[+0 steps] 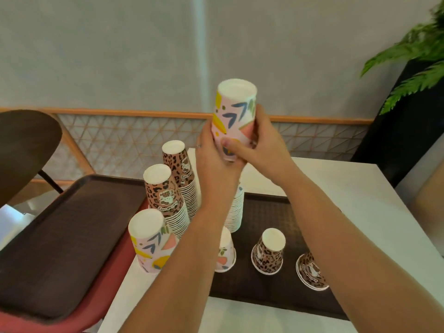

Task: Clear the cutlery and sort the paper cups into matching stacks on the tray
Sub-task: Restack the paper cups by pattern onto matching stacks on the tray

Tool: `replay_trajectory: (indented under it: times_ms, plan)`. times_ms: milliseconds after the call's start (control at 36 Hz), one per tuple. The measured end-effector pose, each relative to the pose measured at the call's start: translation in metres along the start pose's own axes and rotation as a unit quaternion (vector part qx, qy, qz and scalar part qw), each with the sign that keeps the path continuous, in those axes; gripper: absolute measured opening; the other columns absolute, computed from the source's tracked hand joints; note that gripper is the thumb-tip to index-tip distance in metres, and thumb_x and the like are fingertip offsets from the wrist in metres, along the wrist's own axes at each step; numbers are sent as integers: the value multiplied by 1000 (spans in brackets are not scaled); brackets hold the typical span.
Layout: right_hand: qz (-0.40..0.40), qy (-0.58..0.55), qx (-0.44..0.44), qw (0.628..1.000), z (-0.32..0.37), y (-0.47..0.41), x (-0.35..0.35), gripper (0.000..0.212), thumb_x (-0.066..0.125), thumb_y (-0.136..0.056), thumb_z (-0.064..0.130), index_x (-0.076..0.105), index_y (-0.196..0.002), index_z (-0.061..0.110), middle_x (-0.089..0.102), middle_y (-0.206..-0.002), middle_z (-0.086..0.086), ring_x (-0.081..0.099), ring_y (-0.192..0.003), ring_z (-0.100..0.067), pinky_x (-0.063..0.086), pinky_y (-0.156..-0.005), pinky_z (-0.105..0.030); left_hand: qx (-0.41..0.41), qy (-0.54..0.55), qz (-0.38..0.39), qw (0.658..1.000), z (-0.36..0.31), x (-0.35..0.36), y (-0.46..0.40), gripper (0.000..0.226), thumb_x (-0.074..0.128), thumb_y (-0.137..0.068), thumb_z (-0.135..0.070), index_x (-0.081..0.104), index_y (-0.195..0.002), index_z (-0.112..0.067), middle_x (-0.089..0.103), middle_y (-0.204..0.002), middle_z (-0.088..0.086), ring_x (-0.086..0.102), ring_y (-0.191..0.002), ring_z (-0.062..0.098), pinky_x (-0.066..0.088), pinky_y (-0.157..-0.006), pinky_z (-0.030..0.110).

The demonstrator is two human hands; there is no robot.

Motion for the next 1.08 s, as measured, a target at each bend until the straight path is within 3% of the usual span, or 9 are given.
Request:
replay_trajectory:
  times_ms: [222,417,639,694,750,833,889,972,1083]
  plan:
    - [15,24,51,998,-59,-8,9,64,78,-73,16,43,-126,17,61,-113,8,58,-104,-3,51,-91,-30,-54,-56,42,996,48,23,-13,57,78,-68,-14,52,-119,-13,63,-109,2,59,-95,13,47,-68,15]
    - [43,35,113,992,-118,18,26,59,77,-74,24,43,-122,24,56,-109,14,56,-98,1,48,-81,-14,-110,-86,79,987,102,36,14,62,81,-65,-15,51,-120,-13,61,-114,6,59,-104,20,50,-85,33]
    - [56,56,113,990,-134,23,33,67,75,-76,22,37,-132,19,54,-126,4,51,-104,-2,44,-83,-6,-130,-103,92,982,117,38,22,63,78,-69,-8,47,-124,-10,59,-115,1,55,-98,10,41,-73,13]
    - [50,66,105,991,-130,25,33,72,75,-76,24,35,-135,19,50,-132,3,48,-109,-2,39,-80,1,-133,-97,92,982,116,37,30,73,76,-71,-4,38,-133,-8,52,-128,6,54,-114,19,46,-89,19]
    - [24,64,103,992,-125,33,28,79,75,-75,30,31,-139,19,43,-139,4,43,-117,-2,34,-80,5,-132,-103,93,982,110,33,47,88,74,-73,-4,22,-143,-9,35,-145,10,39,-132,22,36,-108,27]
    - [-50,72,96,991,-109,54,12,81,72,-76,39,27,-141,25,33,-138,16,32,-121,8,24,-84,6,-90,-117,69,987,87,18,85,85,68,-77,3,17,-145,-8,24,-147,3,25,-130,2,16,-99,-5]
    - [-94,78,68,990,-94,72,4,74,71,-77,39,32,-138,27,35,-134,17,32,-118,15,24,-88,7,-55,-125,55,989,75,4,116,81,68,-76,4,22,-141,-14,24,-142,-6,21,-126,-8,13,-95,-11]
    - [-117,84,28,989,-75,96,7,61,72,-77,34,43,-130,22,43,-129,11,36,-117,14,27,-92,2,-11,-150,31,988,75,-27,155,81,72,-71,5,26,-127,-28,26,-126,-16,23,-120,-19,20,-97,-6]
    - [-98,75,6,992,-58,119,30,51,66,-76,39,51,-121,19,51,-122,6,44,-116,5,33,-92,-3,-13,-176,-17,984,94,-75,191,77,78,-60,7,35,-113,-29,30,-113,-16,35,-114,10,31,-97,17]
Point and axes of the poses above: each hand's wrist, its own y-axis away from the middle knuckle, its own x-axis out of the palm, z = x × y, the point moved 9 cm from there along -y, towards the middle knuckle
